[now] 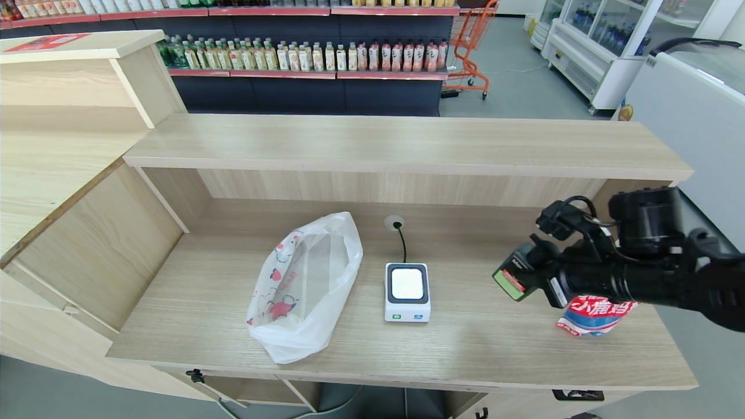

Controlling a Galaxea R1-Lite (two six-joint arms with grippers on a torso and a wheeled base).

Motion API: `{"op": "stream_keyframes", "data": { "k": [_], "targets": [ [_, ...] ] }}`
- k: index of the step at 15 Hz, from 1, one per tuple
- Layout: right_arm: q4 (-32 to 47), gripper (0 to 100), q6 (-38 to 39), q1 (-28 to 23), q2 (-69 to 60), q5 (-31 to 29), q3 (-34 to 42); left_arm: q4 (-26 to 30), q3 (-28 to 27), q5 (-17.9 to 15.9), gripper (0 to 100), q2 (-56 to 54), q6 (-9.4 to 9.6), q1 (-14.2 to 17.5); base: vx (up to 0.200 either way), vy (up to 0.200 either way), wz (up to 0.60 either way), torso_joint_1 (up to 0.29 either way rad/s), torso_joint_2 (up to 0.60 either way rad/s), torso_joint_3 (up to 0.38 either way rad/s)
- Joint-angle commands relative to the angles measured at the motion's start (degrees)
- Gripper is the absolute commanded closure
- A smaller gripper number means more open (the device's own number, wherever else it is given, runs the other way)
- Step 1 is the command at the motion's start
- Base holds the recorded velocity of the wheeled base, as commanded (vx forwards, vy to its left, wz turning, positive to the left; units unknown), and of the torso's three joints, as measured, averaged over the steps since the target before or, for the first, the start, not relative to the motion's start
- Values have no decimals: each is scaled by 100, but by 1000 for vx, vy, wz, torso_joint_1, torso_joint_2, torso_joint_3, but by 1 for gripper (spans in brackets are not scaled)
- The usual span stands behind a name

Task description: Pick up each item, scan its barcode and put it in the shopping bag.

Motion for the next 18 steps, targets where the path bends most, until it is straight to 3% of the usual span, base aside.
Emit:
{"op": "stream_keyframes", "data": {
  "k": [1,2,3,5,7,8,11,13,16,18],
  "targets": [
    [-1619,100,-1304,-350,-1285,4,1596,-1,0,9,0,7,-1,1,0,0,0,0,0,0],
    [-2419,100,-2210,-508,-1399,74,2062,-1,0,9,0,7,-1,1,0,0,0,0,0,0],
    [-2647,100,-2781,-614,-1461,469,2203,-1,0,9,0,7,-1,1,0,0,0,0,0,0],
    [-2647,100,-4310,-763,-1487,2262,2194,-1,0,0,0,7,-1,1,0,0,0,0,0,0],
    [-2436,100,-6824,-754,-1434,3625,2106,-1,0,0,0,7,-1,1,0,0,0,0,0,0],
    [-2093,100,-8221,-491,-1276,4161,2018,-1,0,9,0,7,-1,1,0,0,0,0,0,0],
    [-977,100,-10858,327,-758,4407,1684,-1,0,9,0,7,-1,1,0,0,0,0,0,0],
    [-889,100,-11429,766,-529,4416,1552,-1,0,0,0,7,-1,1,0,0,0,0,0,0],
    [-872,100,-12317,1698,-11,4433,726,-1,0,0,0,7,-1,1,0,0,0,0,0,0],
    [-863,100,-12563,1979,139,4451,427,-1,0,0,0,7,-1,1,0,0,0,0,0,0]
  ]
}}
